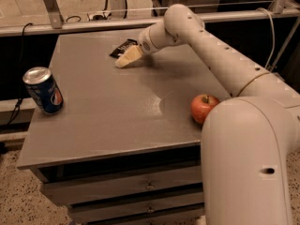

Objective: Move rxbar chocolate near apple

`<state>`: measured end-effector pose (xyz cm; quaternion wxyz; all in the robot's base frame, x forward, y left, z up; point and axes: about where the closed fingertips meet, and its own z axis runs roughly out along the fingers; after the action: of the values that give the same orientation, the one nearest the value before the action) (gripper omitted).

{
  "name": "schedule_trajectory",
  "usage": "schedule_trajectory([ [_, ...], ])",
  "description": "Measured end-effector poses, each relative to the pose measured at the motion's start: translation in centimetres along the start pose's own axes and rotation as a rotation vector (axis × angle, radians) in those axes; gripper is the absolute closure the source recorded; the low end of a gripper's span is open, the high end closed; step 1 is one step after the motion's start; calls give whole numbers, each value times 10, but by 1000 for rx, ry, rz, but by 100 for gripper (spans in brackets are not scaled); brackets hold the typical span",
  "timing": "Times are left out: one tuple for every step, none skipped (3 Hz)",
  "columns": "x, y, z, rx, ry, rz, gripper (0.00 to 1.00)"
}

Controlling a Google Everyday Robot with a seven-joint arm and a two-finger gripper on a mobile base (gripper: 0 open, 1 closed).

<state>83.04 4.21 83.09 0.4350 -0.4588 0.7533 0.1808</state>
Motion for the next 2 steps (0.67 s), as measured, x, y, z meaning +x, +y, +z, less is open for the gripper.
schedule_trajectory([
  [-4, -14, 11, 20, -18, 22, 0],
  [-3, -19, 19, 25, -18, 42, 0],
])
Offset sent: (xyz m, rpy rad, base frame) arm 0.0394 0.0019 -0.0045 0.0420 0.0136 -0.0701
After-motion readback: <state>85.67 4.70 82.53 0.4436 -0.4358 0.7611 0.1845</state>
